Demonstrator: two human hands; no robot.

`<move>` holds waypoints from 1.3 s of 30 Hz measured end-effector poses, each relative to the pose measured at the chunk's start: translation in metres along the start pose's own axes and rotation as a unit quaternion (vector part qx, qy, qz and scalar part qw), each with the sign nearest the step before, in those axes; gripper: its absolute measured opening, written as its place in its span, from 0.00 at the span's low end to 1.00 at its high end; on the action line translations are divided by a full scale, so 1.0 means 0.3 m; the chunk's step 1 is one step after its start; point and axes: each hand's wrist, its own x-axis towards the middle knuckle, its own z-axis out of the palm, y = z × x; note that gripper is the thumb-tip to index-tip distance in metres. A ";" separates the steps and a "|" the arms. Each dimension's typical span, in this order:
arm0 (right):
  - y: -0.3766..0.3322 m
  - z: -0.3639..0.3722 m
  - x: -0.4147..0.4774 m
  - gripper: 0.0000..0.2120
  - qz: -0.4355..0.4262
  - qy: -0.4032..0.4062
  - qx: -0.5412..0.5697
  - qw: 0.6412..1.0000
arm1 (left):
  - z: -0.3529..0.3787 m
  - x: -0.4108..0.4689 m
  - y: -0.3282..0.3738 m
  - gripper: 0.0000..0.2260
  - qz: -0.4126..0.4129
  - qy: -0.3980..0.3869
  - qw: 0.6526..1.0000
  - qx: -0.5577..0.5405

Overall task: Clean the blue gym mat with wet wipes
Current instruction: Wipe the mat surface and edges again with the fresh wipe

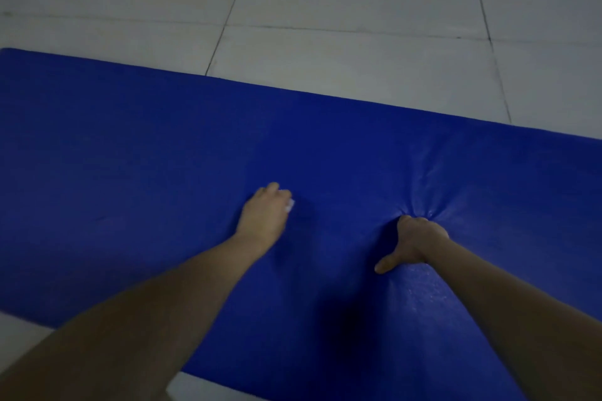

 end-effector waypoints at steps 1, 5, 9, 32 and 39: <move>-0.002 -0.001 -0.005 0.56 -0.001 -0.001 -0.003 1.000 | -0.019 -0.011 -0.068 0.09 -0.047 0.010 0.999 -0.004; -0.009 -0.004 -0.014 0.54 0.003 0.001 -0.010 1.000 | -0.042 -0.050 -0.179 0.08 -0.207 0.051 0.975 -0.058; -0.015 -0.008 -0.011 0.53 0.003 0.004 -0.011 1.000 | -0.008 -0.056 -0.028 0.10 -0.211 0.062 0.969 -0.115; -0.002 0.002 -0.001 0.48 -0.016 0.019 -0.014 1.000 | -0.050 -0.121 -0.077 0.06 -0.118 -0.023 0.992 -0.042; -0.003 0.000 -0.004 0.46 -0.016 0.017 -0.014 1.000 | -0.007 -0.148 -0.043 0.09 -0.220 0.054 0.969 -0.096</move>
